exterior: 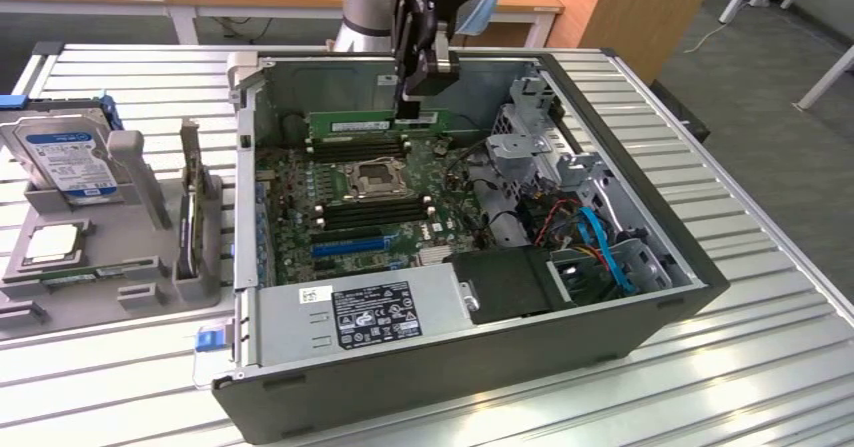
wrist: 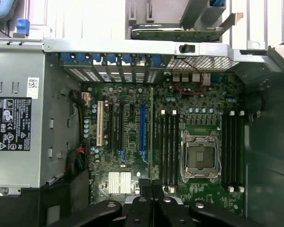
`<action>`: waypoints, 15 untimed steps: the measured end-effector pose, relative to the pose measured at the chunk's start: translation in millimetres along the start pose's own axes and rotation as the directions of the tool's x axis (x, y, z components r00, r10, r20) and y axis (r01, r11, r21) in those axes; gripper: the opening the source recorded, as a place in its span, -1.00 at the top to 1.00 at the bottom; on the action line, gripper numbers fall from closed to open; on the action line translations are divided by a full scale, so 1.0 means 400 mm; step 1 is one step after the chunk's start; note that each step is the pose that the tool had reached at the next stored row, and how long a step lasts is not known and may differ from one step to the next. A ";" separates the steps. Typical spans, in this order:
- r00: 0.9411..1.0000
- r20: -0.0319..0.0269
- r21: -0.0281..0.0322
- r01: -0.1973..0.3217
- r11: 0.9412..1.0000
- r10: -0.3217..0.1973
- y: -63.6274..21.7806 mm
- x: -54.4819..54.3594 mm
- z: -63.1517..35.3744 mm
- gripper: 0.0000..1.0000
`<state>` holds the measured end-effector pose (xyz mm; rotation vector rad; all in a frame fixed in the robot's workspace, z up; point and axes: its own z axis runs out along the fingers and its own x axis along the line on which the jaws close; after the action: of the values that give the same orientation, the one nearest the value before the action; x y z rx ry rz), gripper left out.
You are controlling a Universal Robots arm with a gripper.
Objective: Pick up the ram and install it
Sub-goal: 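Pick up the ram and move it above insertion slot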
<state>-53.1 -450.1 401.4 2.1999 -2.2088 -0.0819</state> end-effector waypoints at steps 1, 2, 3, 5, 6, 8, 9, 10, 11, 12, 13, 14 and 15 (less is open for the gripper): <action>1.000 0.000 0.000 0.000 1.000 0.000 0.000 -0.005 0.000 0.77; 1.000 0.000 0.000 0.000 1.000 0.000 0.000 -0.011 0.001 0.77; 1.000 0.000 0.000 0.000 1.000 0.000 0.000 -0.016 0.001 0.77; 1.000 0.000 0.000 0.000 1.000 0.000 0.000 -0.027 0.002 0.77; 1.000 0.000 0.000 0.000 1.000 0.000 0.000 -0.032 0.002 0.77; 1.000 0.000 0.000 0.000 1.000 0.000 0.000 -0.041 0.003 0.77; 1.000 0.000 0.000 0.000 1.000 0.000 0.000 -0.046 0.003 0.77; 1.000 0.000 0.000 0.000 1.000 0.000 0.000 -0.050 0.004 0.77; 1.000 0.000 0.000 0.000 1.000 0.000 0.000 -0.054 0.004 0.77; 1.000 0.000 0.000 0.000 1.000 0.000 0.000 -0.058 0.004 0.77; 1.000 0.000 0.000 0.000 1.000 0.000 0.000 -0.062 0.004 0.77; 1.000 0.000 0.000 0.000 1.000 0.000 0.000 -0.065 0.005 0.77; 1.000 0.000 0.000 0.000 1.000 0.000 0.000 -0.069 0.005 0.77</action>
<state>-53.1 -422.4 399.9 2.1999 -2.2089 -0.0819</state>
